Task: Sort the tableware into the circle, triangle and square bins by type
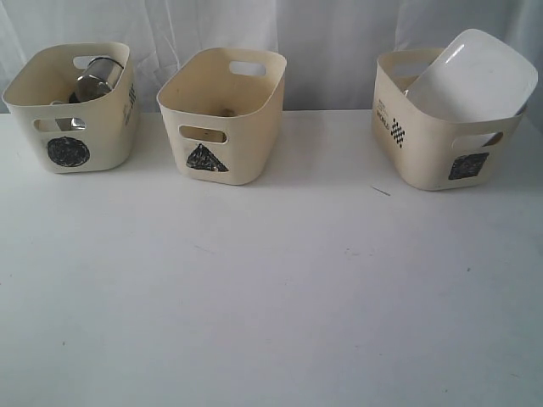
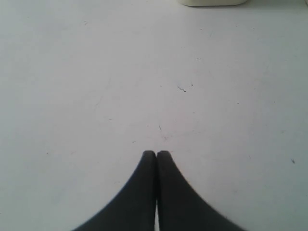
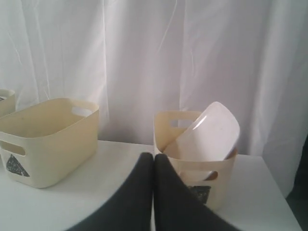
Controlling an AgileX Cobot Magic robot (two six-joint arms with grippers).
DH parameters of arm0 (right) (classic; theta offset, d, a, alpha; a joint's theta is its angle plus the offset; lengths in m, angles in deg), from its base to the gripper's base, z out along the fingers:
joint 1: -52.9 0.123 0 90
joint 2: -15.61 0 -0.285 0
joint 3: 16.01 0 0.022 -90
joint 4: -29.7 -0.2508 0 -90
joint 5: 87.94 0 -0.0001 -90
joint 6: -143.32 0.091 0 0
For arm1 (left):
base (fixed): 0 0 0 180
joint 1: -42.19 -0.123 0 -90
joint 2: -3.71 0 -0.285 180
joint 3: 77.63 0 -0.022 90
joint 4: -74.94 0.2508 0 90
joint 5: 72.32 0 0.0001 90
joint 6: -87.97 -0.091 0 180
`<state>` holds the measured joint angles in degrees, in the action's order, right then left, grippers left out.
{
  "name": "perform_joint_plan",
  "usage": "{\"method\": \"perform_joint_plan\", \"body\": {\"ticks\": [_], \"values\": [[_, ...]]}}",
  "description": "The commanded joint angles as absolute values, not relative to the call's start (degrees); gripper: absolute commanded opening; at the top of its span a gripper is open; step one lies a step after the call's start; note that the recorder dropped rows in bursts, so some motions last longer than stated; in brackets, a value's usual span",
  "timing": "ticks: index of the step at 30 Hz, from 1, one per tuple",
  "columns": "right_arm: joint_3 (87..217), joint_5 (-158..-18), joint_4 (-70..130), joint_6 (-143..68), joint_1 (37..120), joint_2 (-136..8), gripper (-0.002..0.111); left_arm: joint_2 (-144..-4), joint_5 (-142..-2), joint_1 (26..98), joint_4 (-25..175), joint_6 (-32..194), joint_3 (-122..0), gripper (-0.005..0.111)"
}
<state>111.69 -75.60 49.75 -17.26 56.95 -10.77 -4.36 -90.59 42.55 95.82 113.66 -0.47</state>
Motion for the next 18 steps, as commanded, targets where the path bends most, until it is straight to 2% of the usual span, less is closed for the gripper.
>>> {"method": "perform_joint_plan", "body": {"ticks": [1,7,10,15,18], "values": [[111.34,-68.86,49.69,-17.03,57.16,-4.28,0.000,-4.07,-91.39,42.85,95.96,113.54,-0.42,0.001],[109.86,-68.04,51.24,-17.03,57.16,1.75,0.000,-4.07,-91.39,42.85,95.96,113.54,-0.42,0.001],[104.86,-72.39,45.97,-20.84,57.16,5.22,0.000,-4.07,-91.39,42.85,95.96,113.54,-0.42,0.001],[92.05,-77.57,30.52,-42.50,57.03,7.83,0.000,-4.07,-91.39,42.85,95.96,113.54,-0.42,0.001],[86.77,-78.24,28.02,-42.61,56.90,7.83,0.000,-4.07,-91.52,42.85,95.96,113.55,-0.42,0.001]]}}
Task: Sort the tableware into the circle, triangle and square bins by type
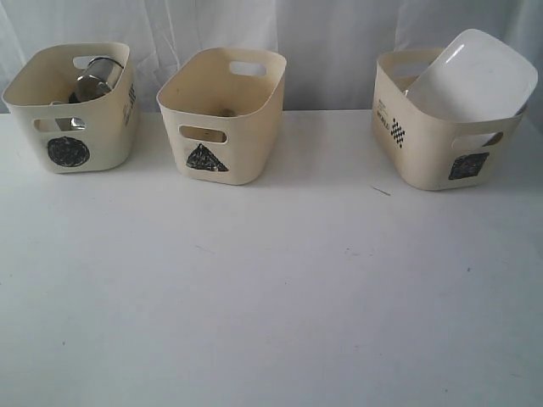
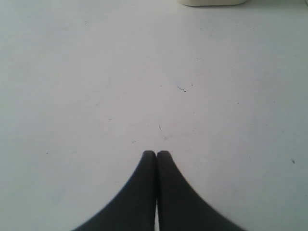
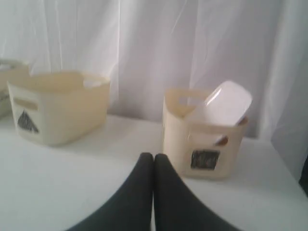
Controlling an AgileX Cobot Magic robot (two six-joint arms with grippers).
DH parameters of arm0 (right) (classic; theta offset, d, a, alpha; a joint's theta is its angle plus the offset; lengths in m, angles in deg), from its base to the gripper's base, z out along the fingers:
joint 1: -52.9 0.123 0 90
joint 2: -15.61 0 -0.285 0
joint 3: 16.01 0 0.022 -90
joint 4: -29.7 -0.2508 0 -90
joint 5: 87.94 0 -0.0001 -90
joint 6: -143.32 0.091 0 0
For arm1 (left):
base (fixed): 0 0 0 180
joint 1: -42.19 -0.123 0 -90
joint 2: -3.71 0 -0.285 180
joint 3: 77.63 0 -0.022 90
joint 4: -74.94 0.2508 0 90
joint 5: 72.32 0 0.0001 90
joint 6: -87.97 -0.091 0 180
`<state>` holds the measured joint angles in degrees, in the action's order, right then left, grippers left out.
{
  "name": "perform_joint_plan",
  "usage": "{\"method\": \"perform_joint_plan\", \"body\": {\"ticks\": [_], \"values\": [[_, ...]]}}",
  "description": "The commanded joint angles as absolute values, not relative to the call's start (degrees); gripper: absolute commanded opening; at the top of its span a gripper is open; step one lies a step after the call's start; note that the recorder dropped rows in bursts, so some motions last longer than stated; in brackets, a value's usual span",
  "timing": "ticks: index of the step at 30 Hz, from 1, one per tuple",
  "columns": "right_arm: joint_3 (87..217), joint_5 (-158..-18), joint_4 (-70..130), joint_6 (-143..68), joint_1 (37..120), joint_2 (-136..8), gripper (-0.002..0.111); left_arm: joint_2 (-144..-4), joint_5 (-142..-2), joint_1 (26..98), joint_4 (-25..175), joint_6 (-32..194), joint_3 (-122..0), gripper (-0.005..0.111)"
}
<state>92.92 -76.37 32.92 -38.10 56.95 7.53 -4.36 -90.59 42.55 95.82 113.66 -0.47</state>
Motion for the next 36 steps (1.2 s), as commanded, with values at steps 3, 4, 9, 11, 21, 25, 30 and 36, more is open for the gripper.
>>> {"method": "perform_joint_plan", "body": {"ticks": [3,4,9,11,21,25,30,36], "values": [[86.77,-69.80,28.19,-42.50,56.90,7.83,0.000,-4.07,-91.52,42.85,95.96,113.55,-0.42,0.001],[86.77,-67.74,28.27,-42.50,56.90,7.83,0.000,-4.07,-91.40,42.85,95.96,113.55,-0.42,0.001],[86.77,-67.64,29.16,-43.31,56.90,7.83,0.000,-4.07,-91.40,42.85,95.96,113.55,-0.42,0.001],[86.77,-67.64,29.16,-43.31,56.90,7.83,0.000,-4.07,-91.40,42.85,95.96,113.55,-0.42,0.001],[86.77,-67.64,29.23,-43.31,56.90,7.83,0.000,-4.07,-91.40,42.85,95.96,113.55,-0.42,0.001],[86.77,-67.64,29.23,-43.31,56.90,7.83,0.000,-4.07,-91.40,42.85,95.96,113.55,-0.42,0.001],[86.77,-67.64,29.23,-43.31,56.90,7.83,0.000,-4.07,-91.40,42.85,95.96,113.55,-0.42,0.001],[86.77,-67.64,29.23,-43.31,56.90,7.83,0.000,-4.07,-91.40,42.85,95.96,113.55,-0.42,0.001]]}}
